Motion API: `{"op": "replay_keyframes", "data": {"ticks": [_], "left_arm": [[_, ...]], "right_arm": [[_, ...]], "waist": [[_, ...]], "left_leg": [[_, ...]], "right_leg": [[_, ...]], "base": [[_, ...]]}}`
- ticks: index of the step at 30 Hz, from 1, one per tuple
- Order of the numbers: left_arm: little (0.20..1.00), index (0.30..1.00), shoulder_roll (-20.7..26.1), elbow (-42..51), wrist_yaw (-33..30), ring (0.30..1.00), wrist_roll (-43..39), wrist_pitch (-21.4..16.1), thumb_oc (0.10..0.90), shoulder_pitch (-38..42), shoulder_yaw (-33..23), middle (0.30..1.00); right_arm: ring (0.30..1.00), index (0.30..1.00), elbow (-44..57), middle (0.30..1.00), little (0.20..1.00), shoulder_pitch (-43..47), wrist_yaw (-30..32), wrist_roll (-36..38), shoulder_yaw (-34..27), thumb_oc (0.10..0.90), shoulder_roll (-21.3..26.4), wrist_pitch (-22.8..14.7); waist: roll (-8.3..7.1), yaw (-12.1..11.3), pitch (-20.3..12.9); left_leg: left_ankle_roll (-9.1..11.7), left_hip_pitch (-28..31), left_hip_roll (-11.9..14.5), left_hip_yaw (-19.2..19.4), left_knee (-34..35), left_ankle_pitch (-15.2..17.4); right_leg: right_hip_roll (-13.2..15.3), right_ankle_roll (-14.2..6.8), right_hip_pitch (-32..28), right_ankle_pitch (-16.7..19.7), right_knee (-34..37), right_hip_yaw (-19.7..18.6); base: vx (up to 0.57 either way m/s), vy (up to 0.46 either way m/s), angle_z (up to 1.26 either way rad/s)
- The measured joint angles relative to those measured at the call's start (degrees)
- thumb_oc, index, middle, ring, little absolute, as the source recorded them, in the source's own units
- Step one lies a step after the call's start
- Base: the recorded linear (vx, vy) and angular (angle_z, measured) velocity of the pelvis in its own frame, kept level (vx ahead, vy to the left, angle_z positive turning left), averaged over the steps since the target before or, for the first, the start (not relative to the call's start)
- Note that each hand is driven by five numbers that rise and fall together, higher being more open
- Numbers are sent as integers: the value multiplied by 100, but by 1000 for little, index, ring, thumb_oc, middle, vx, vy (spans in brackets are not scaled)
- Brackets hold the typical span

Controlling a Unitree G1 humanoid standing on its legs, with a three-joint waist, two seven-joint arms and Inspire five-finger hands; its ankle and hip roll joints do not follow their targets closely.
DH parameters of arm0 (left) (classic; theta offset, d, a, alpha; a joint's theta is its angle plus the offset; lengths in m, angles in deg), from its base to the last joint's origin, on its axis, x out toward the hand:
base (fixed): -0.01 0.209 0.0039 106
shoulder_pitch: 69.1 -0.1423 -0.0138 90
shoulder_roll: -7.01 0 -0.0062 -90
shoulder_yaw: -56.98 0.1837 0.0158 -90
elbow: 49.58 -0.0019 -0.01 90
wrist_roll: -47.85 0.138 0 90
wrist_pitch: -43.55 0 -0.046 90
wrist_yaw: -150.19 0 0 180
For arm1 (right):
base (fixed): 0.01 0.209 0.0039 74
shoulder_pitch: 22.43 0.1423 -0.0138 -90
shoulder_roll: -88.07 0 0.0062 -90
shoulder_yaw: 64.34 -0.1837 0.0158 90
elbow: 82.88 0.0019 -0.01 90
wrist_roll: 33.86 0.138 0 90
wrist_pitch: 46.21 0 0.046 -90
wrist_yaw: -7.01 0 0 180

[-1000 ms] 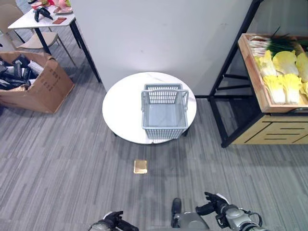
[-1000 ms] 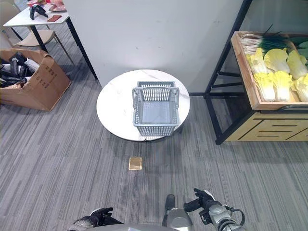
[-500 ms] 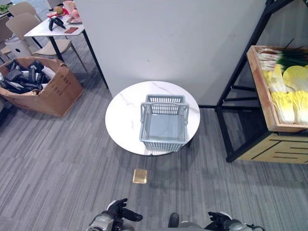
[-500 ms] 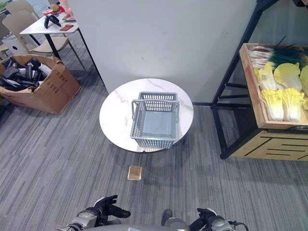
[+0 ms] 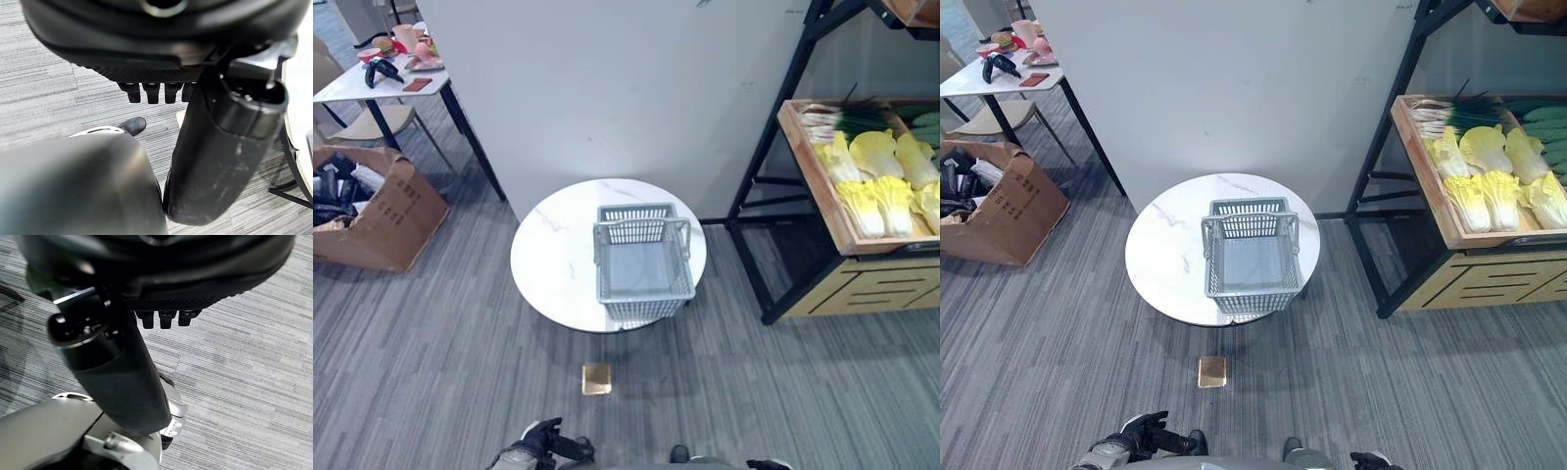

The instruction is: Get the vegetables into the basket

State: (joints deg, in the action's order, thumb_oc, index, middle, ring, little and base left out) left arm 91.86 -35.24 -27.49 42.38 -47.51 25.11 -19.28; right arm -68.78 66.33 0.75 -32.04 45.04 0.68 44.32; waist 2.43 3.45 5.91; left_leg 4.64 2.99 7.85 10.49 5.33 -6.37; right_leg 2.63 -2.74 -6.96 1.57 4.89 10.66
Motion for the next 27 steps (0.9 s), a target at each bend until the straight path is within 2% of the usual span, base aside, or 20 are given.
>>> {"op": "replay_keyframes", "data": {"ticks": [3,8,10,14,15,17,22,24,26,27], "left_arm": [[1000,1000,-20,38,-8,1000,0,-5,900,-82,1,1000],[1000,1000,-24,58,-36,1000,0,-10,900,-131,-87,1000],[1000,1000,-15,111,-61,1000,-2,-13,900,-173,-110,1000],[1000,1000,-4,299,-64,1000,-1,-11,900,-315,-236,1000],[1000,1000,4,298,-66,1000,-2,-12,900,-339,-254,1000],[1000,1000,6,295,-63,1000,-3,-14,900,-326,-265,1000],[1000,1000,73,303,-67,1000,-3,-49,900,-332,-404,1000],[1000,1000,152,305,-78,1000,2,-49,900,-334,-569,1000],[1000,1000,167,295,-79,1000,4,-48,900,-337,-666,1000],[1000,1000,158,296,-77,1000,4,-48,900,-340,-746,1000]], "right_arm": [[1000,1000,27,1000,1000,-21,0,9,-1,900,61,20],[1000,1000,548,1000,1000,-54,20,186,-86,900,209,54],[1000,1000,1366,1000,1000,-69,88,475,-190,900,419,44],[1000,1000,3035,1000,1000,-47,192,602,-534,900,779,-26],[1000,1000,3100,1000,1000,172,290,611,-684,900,785,-233],[1000,1000,3276,1000,1000,439,302,665,-665,900,931,-157],[1000,1000,4512,1000,1000,797,133,953,-686,900,1495,-185],[1000,1000,5364,1000,1000,874,144,952,-686,900,1655,-206],[1000,1000,5687,1000,1000,1051,152,952,-683,900,1665,-209],[1000,1000,5899,1000,1000,1287,156,951,-669,900,1705,-202]], "waist": [[61,8,-96],[64,40,-104],[49,61,-96],[14,86,-70],[-18,85,-85],[-29,60,-77],[-151,13,-20],[-292,29,62],[-358,8,55],[-377,-98,58]], "left_leg": [[-42,12,-30,30,-13,-21],[-33,34,-50,52,-18,-53],[-33,41,-52,103,-18,-52],[-28,47,-65,154,-17,-43],[-31,54,-70,157,-16,-43],[-32,50,-79,172,-16,-42],[-38,50,-81,171,-16,-44],[-39,78,-78,172,-17,-45],[-45,74,-91,172,-16,-40],[-48,65,-96,159,-15,-37]], "right_leg": [[14,-10,-14,-6,5,-22],[19,-16,-5,-10,4,-49],[24,-34,19,-7,5,-98],[41,-59,57,10,6,-151],[46,-65,52,15,6,-155],[51,-74,61,23,6,-169],[55,-82,43,27,6,-165],[50,-45,13,57,6,-167],[55,-66,11,46,7,-164],[53,-83,5,44,7,-144]], "base": [[28,79,-5],[-5,54,-3],[-8,54,-11],[-6,46,-7],[-11,56,-5],[-5,21,-1],[0,0,0],[0,0,0],[4,5,2],[12,12,9]]}}
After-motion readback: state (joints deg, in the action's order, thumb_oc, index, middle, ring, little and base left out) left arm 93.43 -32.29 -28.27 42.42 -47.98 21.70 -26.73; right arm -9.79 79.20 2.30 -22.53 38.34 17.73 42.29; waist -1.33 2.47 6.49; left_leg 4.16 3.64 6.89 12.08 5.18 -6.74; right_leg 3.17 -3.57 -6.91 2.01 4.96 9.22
